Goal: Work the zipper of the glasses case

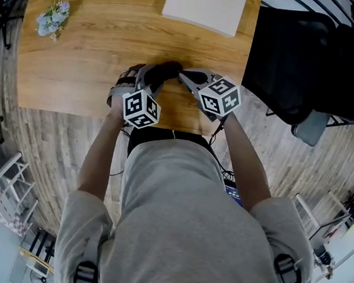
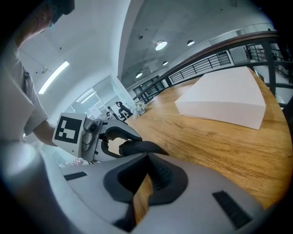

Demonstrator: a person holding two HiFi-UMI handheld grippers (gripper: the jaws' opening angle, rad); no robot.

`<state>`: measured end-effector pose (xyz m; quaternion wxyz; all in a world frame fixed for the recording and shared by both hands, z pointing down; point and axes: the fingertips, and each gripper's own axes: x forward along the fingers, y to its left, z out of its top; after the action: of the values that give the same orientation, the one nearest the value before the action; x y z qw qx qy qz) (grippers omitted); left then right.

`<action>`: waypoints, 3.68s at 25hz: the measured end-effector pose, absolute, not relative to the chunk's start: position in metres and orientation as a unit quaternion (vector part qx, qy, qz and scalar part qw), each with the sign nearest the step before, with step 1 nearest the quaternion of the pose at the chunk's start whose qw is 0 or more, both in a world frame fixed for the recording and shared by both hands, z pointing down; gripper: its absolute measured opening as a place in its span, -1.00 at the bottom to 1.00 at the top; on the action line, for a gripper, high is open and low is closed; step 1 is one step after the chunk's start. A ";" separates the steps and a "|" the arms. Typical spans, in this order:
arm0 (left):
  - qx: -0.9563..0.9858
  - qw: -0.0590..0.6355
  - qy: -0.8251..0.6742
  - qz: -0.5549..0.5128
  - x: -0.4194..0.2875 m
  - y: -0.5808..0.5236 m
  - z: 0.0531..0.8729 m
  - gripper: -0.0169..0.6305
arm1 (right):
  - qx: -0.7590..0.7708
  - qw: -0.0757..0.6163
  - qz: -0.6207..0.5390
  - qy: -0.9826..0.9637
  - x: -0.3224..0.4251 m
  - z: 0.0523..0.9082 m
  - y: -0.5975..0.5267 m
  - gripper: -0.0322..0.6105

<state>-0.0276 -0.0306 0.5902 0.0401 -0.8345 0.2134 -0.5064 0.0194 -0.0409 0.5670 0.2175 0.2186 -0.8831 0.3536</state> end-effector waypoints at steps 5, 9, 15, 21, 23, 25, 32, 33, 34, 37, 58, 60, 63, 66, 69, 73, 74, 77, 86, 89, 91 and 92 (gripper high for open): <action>-0.840 0.033 0.219 -0.496 -0.022 -0.033 0.590 -0.16 | 0.230 0.235 0.331 -0.884 0.022 0.567 -0.043 -0.82; -0.857 0.018 0.238 -0.456 -0.024 -0.035 0.588 -0.11 | 0.234 0.253 0.314 -0.885 0.023 0.568 -0.045 -0.82; -0.857 0.019 0.277 -0.434 -0.045 -0.032 0.595 -0.04 | 0.220 0.269 0.307 -0.886 0.014 0.571 -0.038 -0.82; -0.858 0.020 0.293 -0.421 -0.057 -0.030 0.596 -0.02 | 0.217 0.276 0.302 -0.886 0.006 0.572 -0.038 -0.82; -0.860 0.018 0.291 -0.418 -0.057 -0.030 0.595 -0.02 | 0.219 0.284 0.292 -0.887 0.005 0.571 -0.040 -0.82; -0.861 0.012 0.286 -0.420 -0.055 -0.031 0.595 -0.02 | 0.222 0.289 0.286 -0.886 0.005 0.568 -0.041 -0.82; -0.859 0.000 0.287 -0.424 -0.050 -0.036 0.594 -0.04 | 0.232 0.294 0.282 -0.884 -0.001 0.565 -0.042 -0.82; -0.859 -0.003 0.287 -0.423 -0.048 -0.037 0.594 -0.05 | 0.229 0.292 0.282 -0.885 -0.005 0.563 -0.040 -0.82; -0.860 -0.004 0.287 -0.423 -0.047 -0.038 0.594 -0.05 | 0.226 0.291 0.281 -0.886 -0.008 0.562 -0.039 -0.82; -0.860 -0.007 0.287 -0.423 -0.043 -0.040 0.595 -0.05 | 0.224 0.288 0.281 -0.888 -0.016 0.560 -0.035 -0.82; -0.862 -0.008 0.306 -0.403 -0.060 -0.041 0.604 -0.11 | 0.241 0.301 0.269 -0.882 0.008 0.560 -0.056 -0.82; -0.862 -0.002 0.308 -0.403 -0.059 -0.042 0.603 -0.12 | 0.244 0.302 0.268 -0.881 0.008 0.559 -0.056 -0.82; -0.862 -0.002 0.307 -0.404 -0.059 -0.043 0.602 -0.16 | 0.248 0.305 0.267 -0.880 0.008 0.558 -0.057 -0.82; -0.859 -0.004 0.310 -0.408 -0.060 -0.043 0.601 -0.17 | 0.249 0.308 0.263 -0.880 0.007 0.558 -0.056 -0.82; -0.855 -0.016 0.320 -0.407 -0.058 -0.042 0.597 -0.17 | 0.253 0.308 0.260 -0.880 0.006 0.557 -0.055 -0.82; -0.851 -0.036 0.337 -0.400 -0.052 -0.041 0.588 -0.17 | 0.254 0.304 0.252 -0.883 0.002 0.551 -0.053 -0.82; -0.851 -0.037 0.340 -0.399 -0.051 -0.042 0.586 -0.18 | 0.255 0.303 0.250 -0.883 0.002 0.549 -0.053 -0.82; -0.852 -0.033 0.346 -0.393 -0.053 -0.044 0.578 -0.18 | 0.255 0.298 0.250 -0.885 -0.001 0.546 -0.054 -0.82; -0.854 -0.009 0.355 -0.381 -0.052 -0.045 0.554 -0.18 | 0.241 0.252 0.274 -0.896 -0.012 0.528 -0.051 -0.82; -0.854 -0.004 0.355 -0.381 -0.052 -0.045 0.550 -0.19 | 0.239 0.246 0.274 -0.898 -0.015 0.524 -0.050 -0.82; -0.854 0.000 0.356 -0.380 -0.051 -0.045 0.547 -0.19 | 0.242 0.245 0.273 -0.898 -0.014 0.523 -0.051 -0.82; -0.854 0.002 0.356 -0.379 -0.050 -0.045 0.545 -0.19 | 0.243 0.242 0.274 -0.899 -0.012 0.522 -0.051 -0.82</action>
<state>-0.0501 -0.0448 0.5445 0.0024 -0.8542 0.3562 -0.3787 -0.0125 -0.0512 0.5220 0.2421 0.2430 -0.8985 0.2740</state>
